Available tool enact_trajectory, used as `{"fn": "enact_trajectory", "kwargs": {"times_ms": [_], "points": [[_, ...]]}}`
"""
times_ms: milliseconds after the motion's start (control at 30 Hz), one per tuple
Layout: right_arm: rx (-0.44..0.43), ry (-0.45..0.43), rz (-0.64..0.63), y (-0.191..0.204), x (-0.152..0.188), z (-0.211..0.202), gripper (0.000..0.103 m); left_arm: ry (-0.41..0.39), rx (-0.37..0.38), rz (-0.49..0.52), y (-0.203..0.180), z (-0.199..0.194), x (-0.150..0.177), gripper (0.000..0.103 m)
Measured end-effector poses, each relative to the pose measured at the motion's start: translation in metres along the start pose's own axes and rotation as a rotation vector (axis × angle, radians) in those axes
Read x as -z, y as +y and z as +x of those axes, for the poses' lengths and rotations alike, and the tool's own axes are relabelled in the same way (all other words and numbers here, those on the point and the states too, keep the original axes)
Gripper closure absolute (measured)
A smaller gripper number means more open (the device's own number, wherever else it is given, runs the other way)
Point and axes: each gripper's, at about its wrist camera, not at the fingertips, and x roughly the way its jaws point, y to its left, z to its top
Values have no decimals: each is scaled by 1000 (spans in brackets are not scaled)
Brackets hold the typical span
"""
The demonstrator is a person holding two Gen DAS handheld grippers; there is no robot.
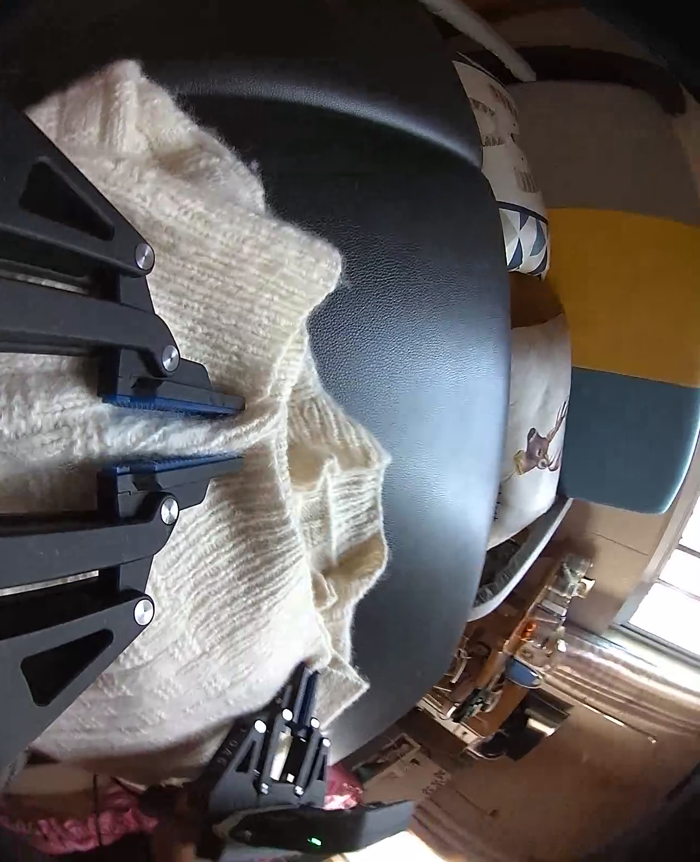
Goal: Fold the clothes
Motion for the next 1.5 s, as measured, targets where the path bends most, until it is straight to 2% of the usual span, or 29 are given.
{"fn": "enact_trajectory", "kwargs": {"times_ms": [133, 167, 233, 267, 333, 433, 567, 633, 667, 700, 733, 833, 900, 967, 1100, 1200, 1267, 1300, 1433, 1500], "points": [[8, -36, 28, -1, 7, -3, 88, -109, 23, -91, 20, -42, -2, 85], [-5, -40, 43, -4, 8, -3, 84, -136, -29, -93, 27, -52, -2, 85], [-62, -36, 95, -13, 8, -3, 84, -191, -134, -97, 39, -72, -2, 82], [-87, -32, 122, -18, 7, -3, 84, -183, -154, -102, 47, -76, -2, 77], [-115, -42, 164, -24, 6, -9, 84, -128, -143, -114, 65, -71, -5, 70], [-113, -137, 155, -20, 1, -30, 84, -91, -129, -31, 57, -61, -2, 68], [-182, -156, 63, 4, -11, -38, 82, -56, -120, 101, 39, -50, -1, 67], [-202, -137, 13, 18, -15, -32, 82, -54, -243, 233, 20, -40, 0, 67], [-201, -126, -11, 27, -15, -28, 82, -28, -302, 270, 17, -32, 1, 76], [-192, -110, -31, 34, -15, -23, 82, -5, -310, 273, 19, -26, 2, 90], [-176, -92, -43, 39, -15, -16, 82, -14, -311, 252, 23, -28, 4, 97], [-160, -57, -20, 42, -12, 1, 82, -84, -316, 150, 42, -44, 8, 97], [-166, -41, 42, 35, -9, 14, 82, -98, -264, -4, 67, -55, 10, 97], [-194, -47, 111, 25, -6, 25, 82, -63, -204, -106, 86, -50, 14, 97], [-210, -55, 165, 20, -5, 28, 82, -57, -171, -190, 92, -48, 18, 93], [-215, -64, 169, 19, -5, 27, 81, -147, -254, -203, 79, -74, 13, 91], [-225, -69, 176, 17, -5, 24, 81, -227, -278, -185, 64, -94, 13, 91], [-233, -75, 187, 15, -5, 20, 81, -246, -243, -173, 55, -101, 15, 91], [-293, -156, 236, 0, 14, -17, 81, -219, -174, -41, 8, -96, 31, 90], [-319, -157, 244, -7, 31, -31, 79, -161, -135, -27, -2, -82, 45, 90]]}}
